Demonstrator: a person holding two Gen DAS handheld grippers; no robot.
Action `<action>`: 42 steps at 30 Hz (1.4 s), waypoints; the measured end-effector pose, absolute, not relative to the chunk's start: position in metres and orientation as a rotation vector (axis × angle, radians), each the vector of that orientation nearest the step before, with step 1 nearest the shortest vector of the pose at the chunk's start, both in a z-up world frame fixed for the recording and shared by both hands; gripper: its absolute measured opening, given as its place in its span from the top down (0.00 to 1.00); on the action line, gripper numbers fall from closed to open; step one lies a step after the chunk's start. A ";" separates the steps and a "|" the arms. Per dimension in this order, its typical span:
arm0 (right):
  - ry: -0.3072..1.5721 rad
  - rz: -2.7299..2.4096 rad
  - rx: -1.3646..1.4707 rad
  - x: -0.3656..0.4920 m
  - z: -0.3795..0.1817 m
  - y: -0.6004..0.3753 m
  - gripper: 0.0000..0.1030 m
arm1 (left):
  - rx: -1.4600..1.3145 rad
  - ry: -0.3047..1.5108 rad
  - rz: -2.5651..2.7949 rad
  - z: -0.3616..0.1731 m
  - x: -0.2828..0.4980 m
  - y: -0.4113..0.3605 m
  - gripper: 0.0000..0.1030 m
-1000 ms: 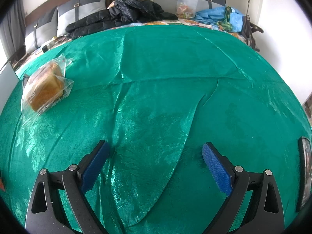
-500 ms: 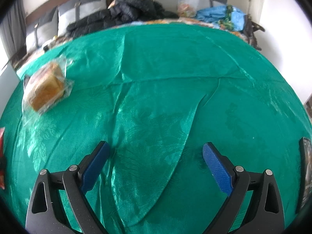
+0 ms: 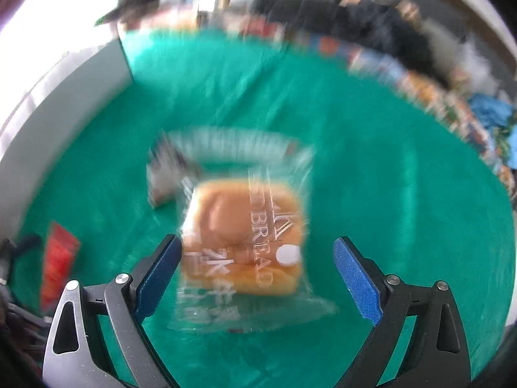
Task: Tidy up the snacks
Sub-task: 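Grasp the clear-wrapped milk toast bread with the right gripper while the left gripper holds the red packet, then carry the red packet and the bread toward the white box with both grippers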
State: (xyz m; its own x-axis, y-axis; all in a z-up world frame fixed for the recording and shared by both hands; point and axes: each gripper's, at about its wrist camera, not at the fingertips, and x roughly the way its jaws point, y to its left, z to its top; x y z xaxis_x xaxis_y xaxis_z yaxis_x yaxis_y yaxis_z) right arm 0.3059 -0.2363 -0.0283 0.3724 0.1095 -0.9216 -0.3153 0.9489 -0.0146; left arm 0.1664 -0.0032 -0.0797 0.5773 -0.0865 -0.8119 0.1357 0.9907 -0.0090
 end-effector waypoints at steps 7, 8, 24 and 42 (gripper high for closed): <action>1.057 0.157 -0.023 0.255 -0.033 -0.254 0.27 | 0.056 0.947 -0.130 -0.080 0.167 -0.003 0.00; 1.049 0.158 0.001 0.240 -0.029 -0.258 0.27 | 0.056 0.947 -0.130 -0.080 0.167 -0.003 0.00; 0.947 0.051 -0.016 0.121 -0.053 -0.297 0.09 | 0.057 0.947 -0.129 -0.077 0.167 -0.006 0.00; 0.945 0.051 -0.015 0.121 -0.056 -0.298 0.08 | 0.056 0.948 -0.129 -0.077 0.168 -0.006 0.00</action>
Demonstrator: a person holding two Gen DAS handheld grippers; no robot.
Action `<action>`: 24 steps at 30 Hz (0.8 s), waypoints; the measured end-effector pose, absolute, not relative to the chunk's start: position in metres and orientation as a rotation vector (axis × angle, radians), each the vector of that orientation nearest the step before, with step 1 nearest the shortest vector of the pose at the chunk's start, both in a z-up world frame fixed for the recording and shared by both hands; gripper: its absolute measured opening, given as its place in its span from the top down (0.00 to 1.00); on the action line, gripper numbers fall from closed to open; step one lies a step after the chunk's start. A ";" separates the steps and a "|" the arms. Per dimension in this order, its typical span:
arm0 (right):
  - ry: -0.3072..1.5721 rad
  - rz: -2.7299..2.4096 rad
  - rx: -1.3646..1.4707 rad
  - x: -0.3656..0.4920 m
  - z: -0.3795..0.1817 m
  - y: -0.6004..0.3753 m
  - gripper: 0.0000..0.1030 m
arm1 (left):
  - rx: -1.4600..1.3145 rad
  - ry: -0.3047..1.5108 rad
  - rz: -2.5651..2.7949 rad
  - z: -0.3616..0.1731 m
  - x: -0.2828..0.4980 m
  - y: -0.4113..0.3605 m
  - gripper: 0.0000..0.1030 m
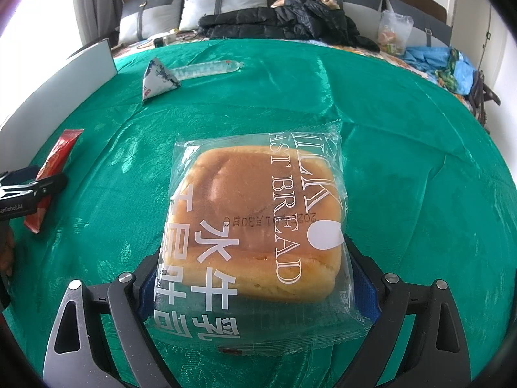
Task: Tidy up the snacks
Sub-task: 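Carry the red packet and the bread toward the white box with both grippers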
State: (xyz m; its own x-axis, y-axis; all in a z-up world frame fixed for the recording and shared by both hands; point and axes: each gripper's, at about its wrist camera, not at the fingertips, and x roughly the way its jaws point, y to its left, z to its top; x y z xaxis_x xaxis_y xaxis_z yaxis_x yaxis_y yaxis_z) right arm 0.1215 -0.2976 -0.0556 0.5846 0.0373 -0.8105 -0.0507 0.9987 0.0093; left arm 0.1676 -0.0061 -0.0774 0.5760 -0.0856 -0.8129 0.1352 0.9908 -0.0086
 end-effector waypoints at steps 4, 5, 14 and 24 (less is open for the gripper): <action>0.945 0.052 -0.015 0.121 -0.056 -0.298 0.08 | 0.056 0.948 -0.129 -0.077 0.168 -0.006 0.00; 0.945 0.052 -0.015 0.122 -0.057 -0.298 0.08 | 0.056 0.948 -0.129 -0.077 0.167 -0.006 0.00; 0.976 0.064 -0.021 0.124 -0.053 -0.298 0.09 | 0.061 1.010 -0.136 -0.075 0.167 -0.014 0.00; 1.106 0.068 0.079 0.148 -0.018 -0.306 0.29 | -0.033 0.983 -0.295 -0.027 0.135 -0.007 0.88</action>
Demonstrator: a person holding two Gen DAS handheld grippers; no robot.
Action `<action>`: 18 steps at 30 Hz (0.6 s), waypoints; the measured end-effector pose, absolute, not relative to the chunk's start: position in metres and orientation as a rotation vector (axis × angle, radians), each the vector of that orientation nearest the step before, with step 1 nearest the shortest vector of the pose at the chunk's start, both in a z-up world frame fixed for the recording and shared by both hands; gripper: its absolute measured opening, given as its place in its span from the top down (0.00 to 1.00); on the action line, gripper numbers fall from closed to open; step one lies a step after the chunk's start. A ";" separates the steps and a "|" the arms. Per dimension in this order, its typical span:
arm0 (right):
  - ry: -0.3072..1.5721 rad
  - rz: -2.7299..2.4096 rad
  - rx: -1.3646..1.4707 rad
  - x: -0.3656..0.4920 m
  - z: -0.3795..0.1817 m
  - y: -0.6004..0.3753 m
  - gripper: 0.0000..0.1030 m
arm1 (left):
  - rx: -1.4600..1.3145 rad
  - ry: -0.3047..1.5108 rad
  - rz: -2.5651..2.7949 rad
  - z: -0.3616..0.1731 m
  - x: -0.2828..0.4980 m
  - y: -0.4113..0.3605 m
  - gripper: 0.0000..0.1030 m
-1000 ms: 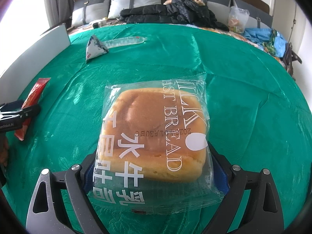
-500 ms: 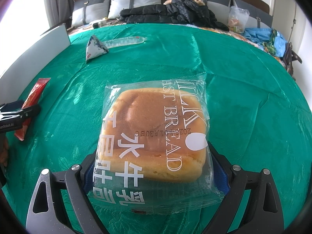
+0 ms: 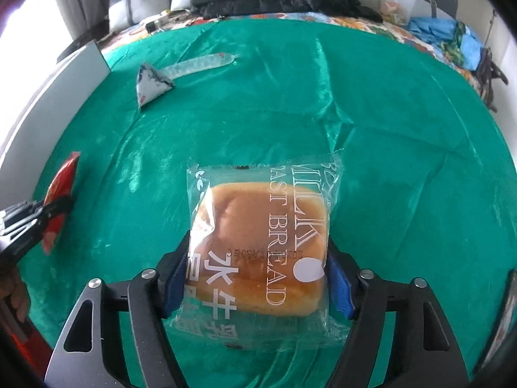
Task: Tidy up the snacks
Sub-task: 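Carry the red packet and the bread toward the white box with both grippers, then drop the red packet from the left gripper while the right drops the bread into the box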
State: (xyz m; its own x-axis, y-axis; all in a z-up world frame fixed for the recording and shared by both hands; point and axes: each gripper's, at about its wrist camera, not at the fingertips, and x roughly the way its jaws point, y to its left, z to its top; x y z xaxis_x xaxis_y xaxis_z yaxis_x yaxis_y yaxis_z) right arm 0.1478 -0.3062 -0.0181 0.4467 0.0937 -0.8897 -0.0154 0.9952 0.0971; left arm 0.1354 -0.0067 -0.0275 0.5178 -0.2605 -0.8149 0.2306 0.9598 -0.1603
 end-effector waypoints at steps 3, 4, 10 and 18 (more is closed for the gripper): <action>1.046 0.118 0.194 0.135 0.013 -0.294 0.29 | -0.148 0.911 -0.330 0.019 0.115 0.025 0.88; 1.016 0.161 0.221 0.137 0.030 -0.278 0.29 | -0.163 0.883 -0.327 0.033 0.112 0.036 0.88; 0.842 0.528 0.216 0.153 0.141 -0.132 0.28 | -0.143 0.780 -0.127 0.099 0.105 0.157 0.87; 0.997 0.808 0.200 0.184 0.150 0.057 0.16 | -0.219 0.832 0.309 0.067 0.066 0.320 0.14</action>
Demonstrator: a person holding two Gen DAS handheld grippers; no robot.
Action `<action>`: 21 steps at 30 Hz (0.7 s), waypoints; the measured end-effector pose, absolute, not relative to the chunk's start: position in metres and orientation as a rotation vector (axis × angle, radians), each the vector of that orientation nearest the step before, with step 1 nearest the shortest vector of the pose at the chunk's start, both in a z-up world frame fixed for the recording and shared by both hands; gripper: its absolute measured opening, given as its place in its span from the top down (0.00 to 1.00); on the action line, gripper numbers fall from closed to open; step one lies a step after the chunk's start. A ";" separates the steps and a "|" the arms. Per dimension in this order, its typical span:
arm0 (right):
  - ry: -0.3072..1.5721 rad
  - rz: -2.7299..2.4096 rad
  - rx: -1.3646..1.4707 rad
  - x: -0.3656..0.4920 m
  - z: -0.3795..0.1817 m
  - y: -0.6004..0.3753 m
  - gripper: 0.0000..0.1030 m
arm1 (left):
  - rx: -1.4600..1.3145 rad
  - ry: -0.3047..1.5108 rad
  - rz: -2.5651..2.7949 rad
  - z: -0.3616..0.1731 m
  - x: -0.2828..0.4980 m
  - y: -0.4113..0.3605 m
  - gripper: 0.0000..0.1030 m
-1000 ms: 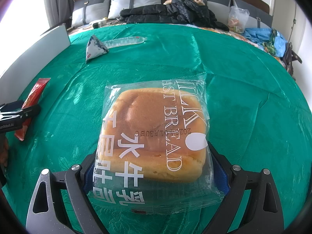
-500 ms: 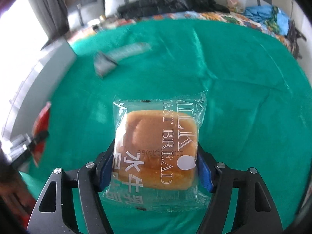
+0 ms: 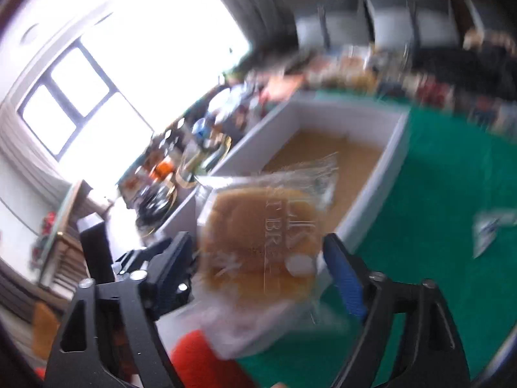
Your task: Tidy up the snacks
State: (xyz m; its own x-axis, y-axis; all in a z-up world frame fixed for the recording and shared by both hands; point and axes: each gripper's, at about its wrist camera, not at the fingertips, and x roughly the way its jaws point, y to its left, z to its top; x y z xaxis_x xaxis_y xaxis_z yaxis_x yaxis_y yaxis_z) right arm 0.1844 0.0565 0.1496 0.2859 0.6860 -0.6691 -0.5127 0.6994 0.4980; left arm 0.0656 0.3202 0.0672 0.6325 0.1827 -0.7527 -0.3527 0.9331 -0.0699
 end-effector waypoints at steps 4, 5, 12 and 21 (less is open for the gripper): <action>1.006 0.781 0.285 0.175 0.117 0.037 0.16 | -0.291 0.855 0.302 0.047 0.024 0.345 0.14; 0.999 0.747 0.265 0.171 0.111 0.023 0.16 | -0.287 0.859 0.292 0.044 0.019 0.339 0.14; 1.003 0.273 -0.114 0.158 -0.008 -0.152 0.16 | -0.226 0.773 -0.015 0.078 0.013 0.227 0.14; 0.934 -0.045 -0.213 0.113 -0.045 -0.305 0.16 | 0.025 0.838 -0.383 0.016 0.059 0.030 0.00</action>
State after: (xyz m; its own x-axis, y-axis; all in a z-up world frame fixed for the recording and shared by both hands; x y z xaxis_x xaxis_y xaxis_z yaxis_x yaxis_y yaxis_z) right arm 0.1132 -0.3050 -0.0450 0.5956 -0.1305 -0.7926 -0.0536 0.9781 -0.2013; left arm 0.0589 0.0299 0.0159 0.6046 -0.3212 -0.7289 0.3408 0.9314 -0.1278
